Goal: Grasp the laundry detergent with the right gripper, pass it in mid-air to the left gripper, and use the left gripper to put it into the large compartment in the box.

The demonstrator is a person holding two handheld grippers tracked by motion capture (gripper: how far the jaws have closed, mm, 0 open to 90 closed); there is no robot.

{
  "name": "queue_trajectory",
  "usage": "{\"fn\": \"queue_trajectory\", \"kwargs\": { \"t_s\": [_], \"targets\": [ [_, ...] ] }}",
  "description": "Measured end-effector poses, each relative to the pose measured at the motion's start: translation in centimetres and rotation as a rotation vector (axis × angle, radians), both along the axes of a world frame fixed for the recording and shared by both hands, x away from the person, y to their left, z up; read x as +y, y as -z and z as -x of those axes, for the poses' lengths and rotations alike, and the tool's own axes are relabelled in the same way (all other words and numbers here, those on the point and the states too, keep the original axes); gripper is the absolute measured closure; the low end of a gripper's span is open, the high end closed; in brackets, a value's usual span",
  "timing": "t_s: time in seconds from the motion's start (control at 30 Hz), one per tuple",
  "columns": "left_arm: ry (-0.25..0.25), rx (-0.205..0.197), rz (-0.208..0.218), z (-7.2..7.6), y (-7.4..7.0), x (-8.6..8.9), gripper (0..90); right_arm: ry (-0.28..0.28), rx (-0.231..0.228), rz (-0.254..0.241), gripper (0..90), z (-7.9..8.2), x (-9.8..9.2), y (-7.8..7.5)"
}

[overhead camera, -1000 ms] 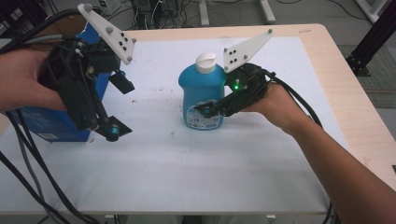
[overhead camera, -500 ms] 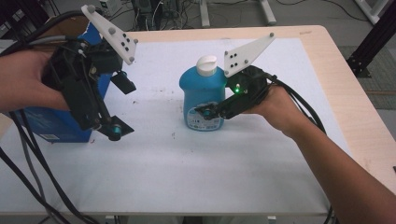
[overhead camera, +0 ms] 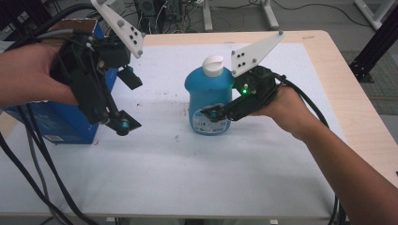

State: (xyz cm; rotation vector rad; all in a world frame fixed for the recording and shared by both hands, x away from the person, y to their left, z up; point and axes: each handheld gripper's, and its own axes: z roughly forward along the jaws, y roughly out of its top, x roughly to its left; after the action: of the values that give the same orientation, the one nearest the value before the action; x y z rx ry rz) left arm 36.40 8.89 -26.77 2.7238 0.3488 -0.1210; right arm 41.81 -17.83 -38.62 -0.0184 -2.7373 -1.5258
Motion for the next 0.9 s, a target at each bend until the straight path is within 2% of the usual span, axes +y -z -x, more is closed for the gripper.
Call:
{"fn": "queue_trajectory", "kwargs": {
  "t_s": [0.17, 0.4, 0.9],
  "targets": [
    [0.005, -0.011, 0.002, -0.3, -0.7, -0.6, 1.7, 0.003, -0.003, 0.013, 46.2, 0.4, -0.4, -0.8],
    [0.038, -0.027, -0.001, -0.6, -1.8, -1.9, 1.6, 0.009, -0.006, 0.006, 46.3, 0.9, -0.9, -2.0],
    [0.097, -0.040, -0.032, -1.5, -3.6, -4.7, 1.6, -0.015, -0.019, 0.038, 46.3, 2.5, -0.1, -4.5]
  ]
}}
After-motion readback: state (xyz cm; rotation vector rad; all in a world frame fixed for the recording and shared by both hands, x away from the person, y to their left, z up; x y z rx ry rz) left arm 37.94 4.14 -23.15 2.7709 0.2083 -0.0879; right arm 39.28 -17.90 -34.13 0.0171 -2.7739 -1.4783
